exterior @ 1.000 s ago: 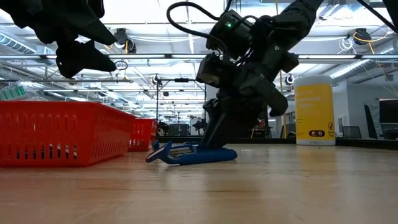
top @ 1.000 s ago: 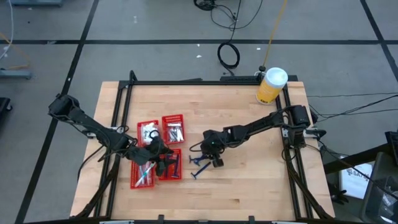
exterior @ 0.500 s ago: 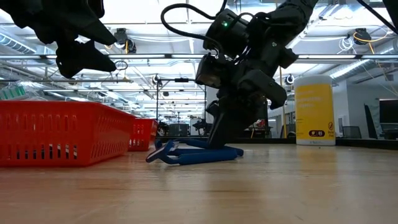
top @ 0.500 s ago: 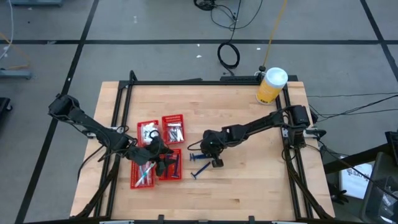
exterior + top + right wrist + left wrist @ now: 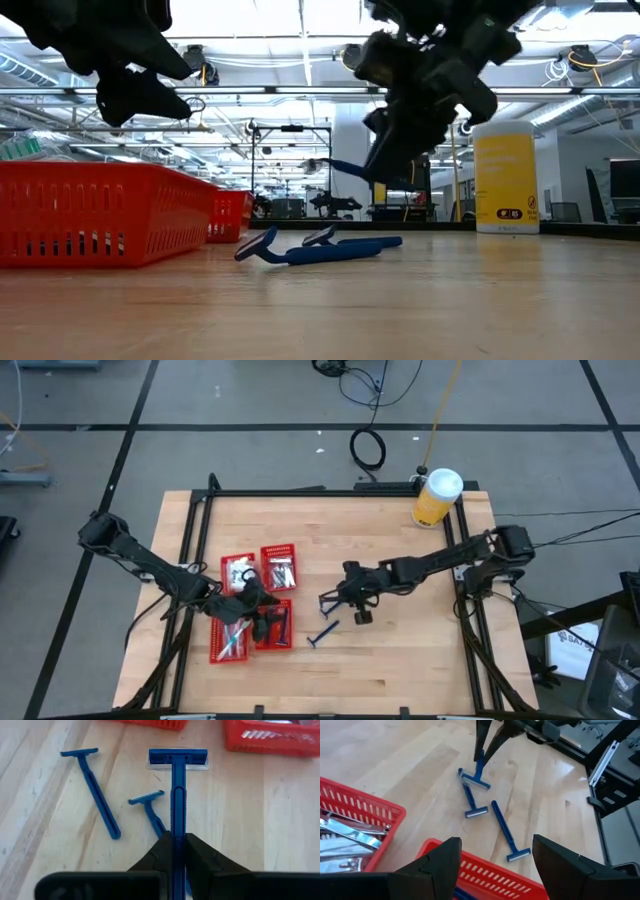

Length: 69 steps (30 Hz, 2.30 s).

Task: Pick & Place Travel size toiletries
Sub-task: Put the blue razor into the bottom right red basket

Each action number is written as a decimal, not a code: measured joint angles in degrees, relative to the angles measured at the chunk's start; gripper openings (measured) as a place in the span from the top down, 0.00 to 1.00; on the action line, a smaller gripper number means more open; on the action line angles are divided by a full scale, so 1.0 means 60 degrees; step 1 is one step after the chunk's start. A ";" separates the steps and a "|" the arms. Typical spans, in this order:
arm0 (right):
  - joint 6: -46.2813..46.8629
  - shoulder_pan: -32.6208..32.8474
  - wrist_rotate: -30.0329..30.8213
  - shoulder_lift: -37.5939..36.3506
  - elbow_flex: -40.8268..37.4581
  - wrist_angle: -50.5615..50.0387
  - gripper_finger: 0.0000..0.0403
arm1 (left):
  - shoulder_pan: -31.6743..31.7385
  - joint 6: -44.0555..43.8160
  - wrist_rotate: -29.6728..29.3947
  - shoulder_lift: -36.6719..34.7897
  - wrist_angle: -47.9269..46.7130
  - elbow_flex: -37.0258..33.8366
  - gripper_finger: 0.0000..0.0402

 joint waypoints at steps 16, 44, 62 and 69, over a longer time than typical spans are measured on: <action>0.0403 0.0464 0.0512 -0.0650 -0.4377 1.2689 0.94 | 0.0790 0.5519 -0.0048 0.0660 0.4418 -0.0007 0.40; -0.0162 0.1304 0.1483 -0.0666 -0.4235 1.2526 0.95 | 0.2383 0.7712 0.2373 0.4773 0.8344 0.2546 0.42; -0.0012 0.1300 0.1549 -0.0674 -0.4236 1.1801 0.80 | 0.2463 0.7829 0.2132 0.4601 0.7906 0.2541 0.93; 0.0315 0.1340 0.3241 -0.0713 -0.4244 1.0491 0.60 | 0.2340 0.6927 0.2083 0.3257 0.5764 0.2539 0.97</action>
